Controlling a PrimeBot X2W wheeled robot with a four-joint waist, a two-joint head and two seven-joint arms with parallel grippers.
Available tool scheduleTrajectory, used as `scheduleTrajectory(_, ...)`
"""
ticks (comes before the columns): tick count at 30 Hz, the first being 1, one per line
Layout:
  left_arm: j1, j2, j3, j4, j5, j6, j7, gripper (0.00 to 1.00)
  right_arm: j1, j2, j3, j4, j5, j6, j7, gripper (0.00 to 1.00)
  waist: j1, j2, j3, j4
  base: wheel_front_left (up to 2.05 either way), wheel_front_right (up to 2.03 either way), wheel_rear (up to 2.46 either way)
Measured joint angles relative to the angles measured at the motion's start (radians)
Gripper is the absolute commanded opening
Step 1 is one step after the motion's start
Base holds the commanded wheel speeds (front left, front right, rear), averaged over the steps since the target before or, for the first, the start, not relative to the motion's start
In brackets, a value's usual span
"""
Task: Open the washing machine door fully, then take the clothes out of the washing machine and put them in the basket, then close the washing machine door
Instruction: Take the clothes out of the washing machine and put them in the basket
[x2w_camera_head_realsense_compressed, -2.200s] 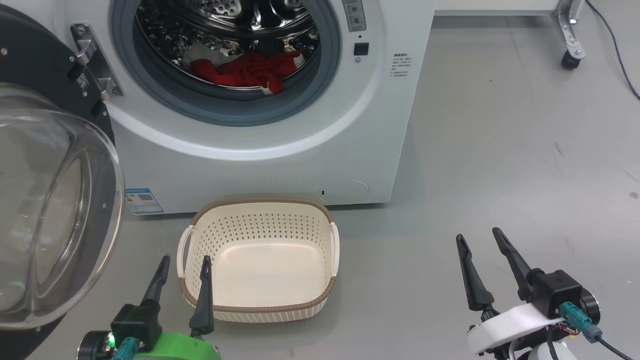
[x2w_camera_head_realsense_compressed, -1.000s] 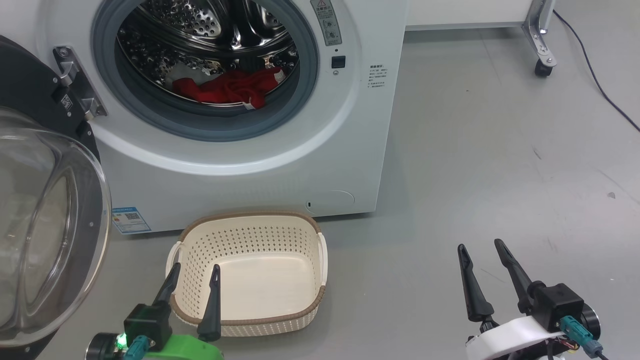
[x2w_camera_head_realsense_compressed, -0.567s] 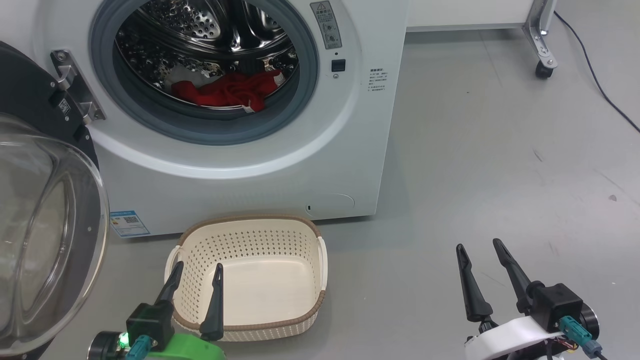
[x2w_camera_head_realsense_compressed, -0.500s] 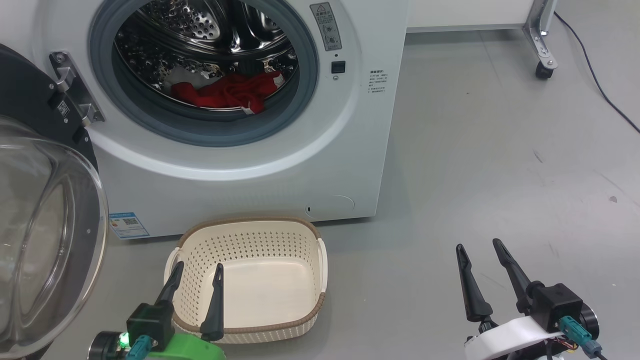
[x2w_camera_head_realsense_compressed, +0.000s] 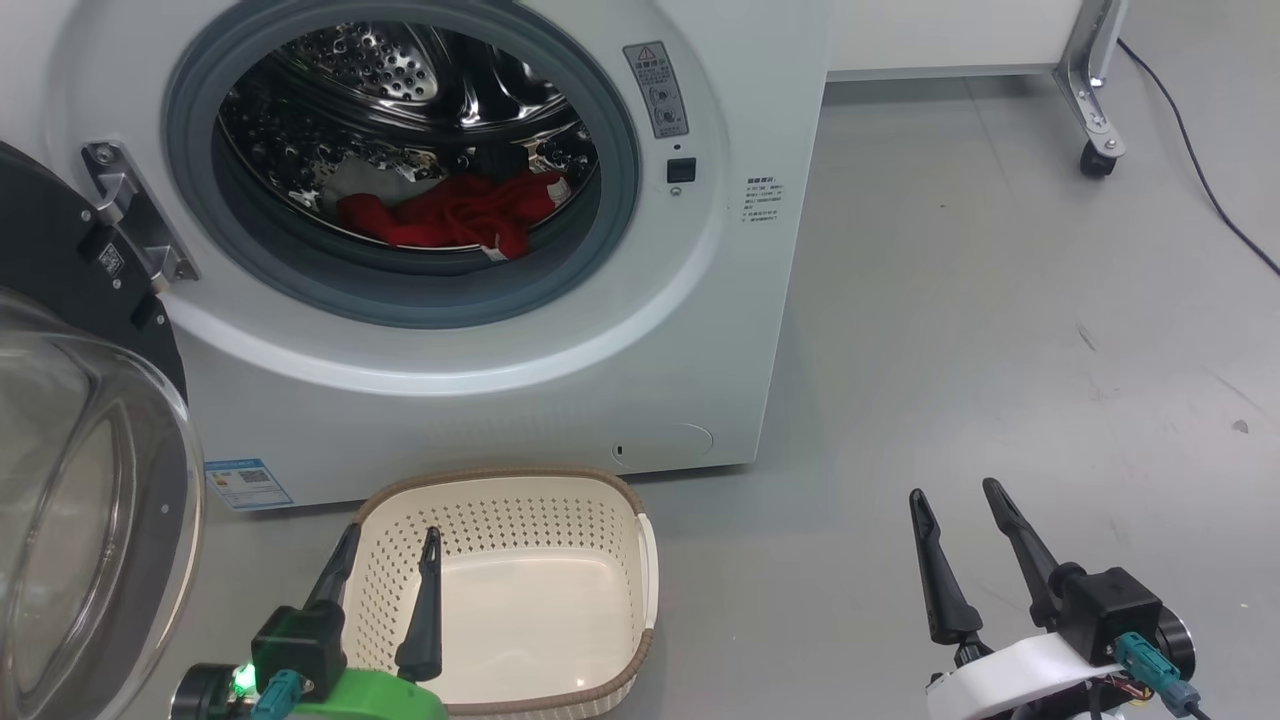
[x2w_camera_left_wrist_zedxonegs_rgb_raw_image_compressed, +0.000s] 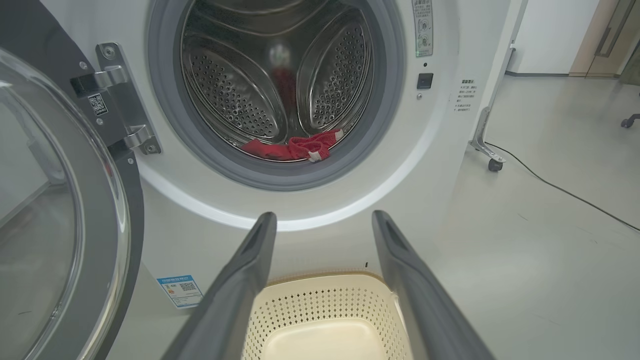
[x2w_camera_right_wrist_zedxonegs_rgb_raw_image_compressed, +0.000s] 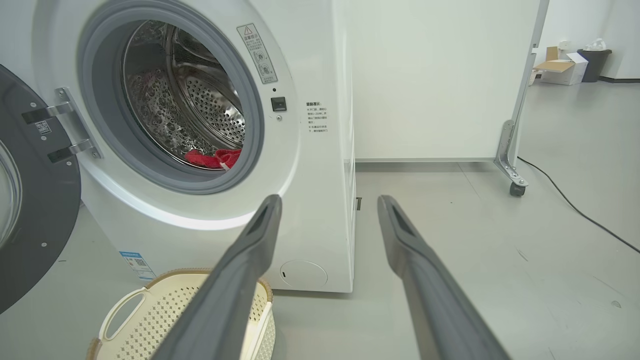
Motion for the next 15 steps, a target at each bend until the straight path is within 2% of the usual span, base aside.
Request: scheduleTrajectory(15,0.000,0.000,-0.001,0.015,0.000,0.002,0.000,1.00,0.000,0.000,0.008,0.012,0.008,0.000,0.000,1.00,0.0000,0.0000,-0.013,0.001,0.21,-0.21,0.00)
